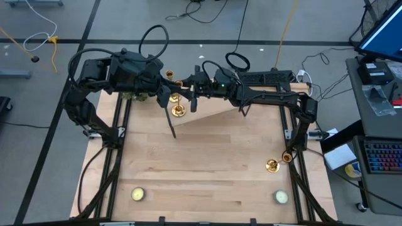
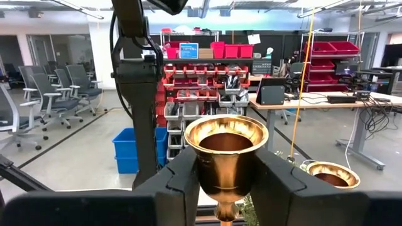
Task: Pick & Place candle stick holders
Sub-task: Put the left gold candle holder on the shelf aligned with gold candle holder
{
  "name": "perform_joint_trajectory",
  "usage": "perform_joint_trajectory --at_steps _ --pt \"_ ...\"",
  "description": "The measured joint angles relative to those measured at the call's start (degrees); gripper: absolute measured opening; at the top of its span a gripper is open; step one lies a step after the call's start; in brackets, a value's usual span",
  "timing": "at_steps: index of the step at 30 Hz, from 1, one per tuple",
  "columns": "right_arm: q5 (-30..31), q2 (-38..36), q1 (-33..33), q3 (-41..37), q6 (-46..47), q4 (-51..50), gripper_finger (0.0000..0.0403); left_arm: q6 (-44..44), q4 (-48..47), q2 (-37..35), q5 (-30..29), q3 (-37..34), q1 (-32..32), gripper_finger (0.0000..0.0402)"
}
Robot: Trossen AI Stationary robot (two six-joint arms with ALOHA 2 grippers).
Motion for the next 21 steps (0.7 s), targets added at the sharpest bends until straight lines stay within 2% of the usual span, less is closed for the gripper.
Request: perform_joint_trajectory --at_steps 21 --pt "-0.1 0.0 0.3 0.0 0.0 0.0 0.0107 0.0 0.0 0.0 0.0 0.0 0.0 0.0093"
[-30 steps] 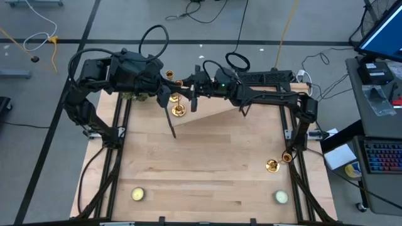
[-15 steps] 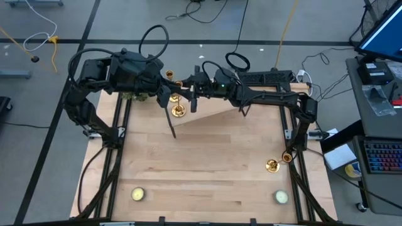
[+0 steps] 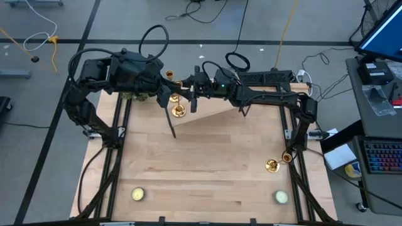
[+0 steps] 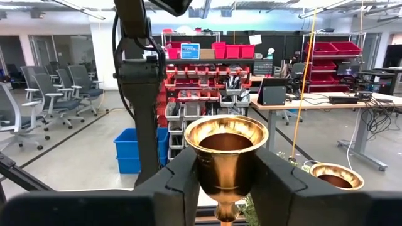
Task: Pick & Place candle stick holders
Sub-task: Put the left gold candle holder on the shelf aligned with gold candle holder, then put the gold candle holder on the shelf
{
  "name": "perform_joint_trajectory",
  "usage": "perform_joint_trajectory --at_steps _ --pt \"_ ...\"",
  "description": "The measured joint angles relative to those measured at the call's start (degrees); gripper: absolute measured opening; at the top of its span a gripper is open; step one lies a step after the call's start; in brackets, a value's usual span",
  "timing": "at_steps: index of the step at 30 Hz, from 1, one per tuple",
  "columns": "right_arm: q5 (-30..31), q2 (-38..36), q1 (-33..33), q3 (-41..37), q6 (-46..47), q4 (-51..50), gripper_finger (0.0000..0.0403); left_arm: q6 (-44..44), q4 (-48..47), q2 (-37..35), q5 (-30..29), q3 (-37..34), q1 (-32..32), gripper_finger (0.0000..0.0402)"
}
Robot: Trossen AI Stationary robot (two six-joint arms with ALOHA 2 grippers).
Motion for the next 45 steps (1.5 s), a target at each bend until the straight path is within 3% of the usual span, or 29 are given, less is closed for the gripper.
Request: perform_joint_trajectory --at_steps 11,23,37,45 --pt "0.0 0.0 0.0 0.1 1.0 0.1 0.0170 0.0 0.0 0.0 0.0 0.0 0.0 0.0093" --pt "0.2 0.0 0.0 0.1 1.0 2.4 0.0195 0.0 0.0 0.0 0.0 0.0 0.0 0.0093" --pt "0.2 0.0 0.1 0.1 1.0 5.7 0.0262 -0.2 0.0 0.0 0.1 0.0 0.0 0.0093" --pt "0.3 -2.9 0.3 0.1 -2.0 6.0 0.0272 -0.2 0.0 0.0 0.3 0.0 0.0 0.0093"
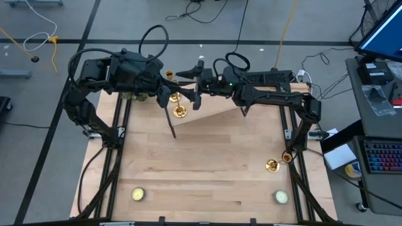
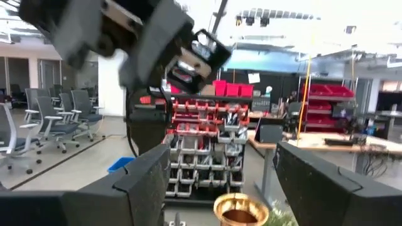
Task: Pick & Place candle stick holders
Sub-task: Put the gold candle holder on the shelf
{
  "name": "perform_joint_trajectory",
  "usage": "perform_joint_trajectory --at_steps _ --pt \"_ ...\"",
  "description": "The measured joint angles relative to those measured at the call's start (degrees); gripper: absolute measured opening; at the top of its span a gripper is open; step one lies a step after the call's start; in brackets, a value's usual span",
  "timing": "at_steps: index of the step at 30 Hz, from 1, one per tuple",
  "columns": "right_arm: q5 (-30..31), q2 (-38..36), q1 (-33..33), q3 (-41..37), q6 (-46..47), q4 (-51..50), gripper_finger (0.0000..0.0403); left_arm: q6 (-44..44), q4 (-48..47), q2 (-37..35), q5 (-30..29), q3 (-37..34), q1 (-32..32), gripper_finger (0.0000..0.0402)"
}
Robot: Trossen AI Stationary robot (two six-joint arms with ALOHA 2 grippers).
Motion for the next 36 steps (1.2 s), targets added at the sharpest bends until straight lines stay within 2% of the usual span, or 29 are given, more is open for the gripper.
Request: perform_joint_trajectory --at_steps 5,11,16,24,32,36 --pt "-0.2 -5.3 0.1 0.0 -4.6 -8.8 0.0267 0.4 0.0 0.0 0.0 0.0 -0.4 0.0093" --pt "-0.1 -14.7 0.9 0.0 -14.5 -33.3 0.0264 5.5 0.0 0.0 0.0 0.0 -2.1 0.0093" --pt "0.3 -23.4 1.0 0.0 -16.2 -53.3 0.0263 9.8 -0.1 0.0 -0.1 0.0 -2.7 0.0093" --pt "5.4 -35.3 1.2 0.0 -13.2 -78.2 0.0259 10.4 -0.8 0.0 -0.1 0.0 -4.1 0.0093" --pt "5.5 -44.7 1.2 0.0 -3.2 -97.6 0.0258 14.8 -1.8 0.0 -0.8 0.0 -6.9 0.0093" --pt "1.9 -47.9 1.2 0.0 1.9 -104.2 0.0258 15.4 -1.8 0.0 -5.8 0.0 -8.5 0.0093"
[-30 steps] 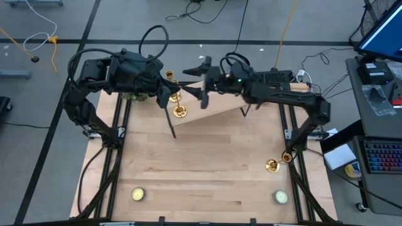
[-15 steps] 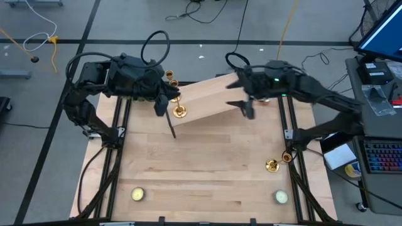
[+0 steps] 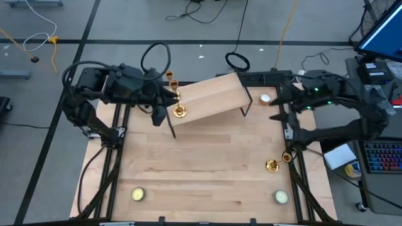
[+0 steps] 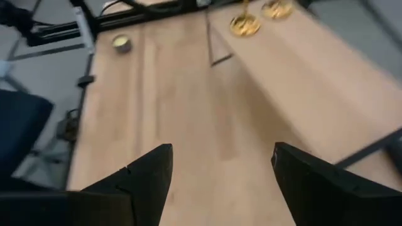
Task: Pick & Place candle stick holders
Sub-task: Put the gold candle holder on the shelf
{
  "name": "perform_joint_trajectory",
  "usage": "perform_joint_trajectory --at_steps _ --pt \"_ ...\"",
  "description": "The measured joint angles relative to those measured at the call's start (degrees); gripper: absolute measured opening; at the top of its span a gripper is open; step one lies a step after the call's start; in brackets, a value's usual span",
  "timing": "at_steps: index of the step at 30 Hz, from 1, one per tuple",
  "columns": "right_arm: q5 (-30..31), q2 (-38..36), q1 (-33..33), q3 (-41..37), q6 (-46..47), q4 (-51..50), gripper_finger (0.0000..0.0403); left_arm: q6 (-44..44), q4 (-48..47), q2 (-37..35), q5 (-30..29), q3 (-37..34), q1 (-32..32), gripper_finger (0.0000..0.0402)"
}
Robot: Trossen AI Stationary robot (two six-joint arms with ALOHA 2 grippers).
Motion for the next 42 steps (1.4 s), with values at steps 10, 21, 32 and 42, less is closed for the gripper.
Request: perform_joint_trajectory --at_steps 10,21,32,42 --pt "-3.7 -4.4 0.0 0.0 5.0 -12.8 0.0256 0.6 0.8 0.0 -5.1 -2.4 -5.0 0.0093" --pt "-3.6 -6.3 0.0 0.0 8.6 -13.4 0.0255 -0.2 16.1 -6.4 -7.0 -22.2 -8.8 0.0093" --pt "-3.6 -6.4 0.0 0.0 8.6 -14.9 0.0256 3.7 40.5 -25.8 -6.2 -54.0 -10.4 0.0093" --pt "-3.7 -4.4 0.0 0.0 8.7 -17.6 0.0256 8.4 53.0 -44.1 -1.4 -77.1 -13.4 0.0093"
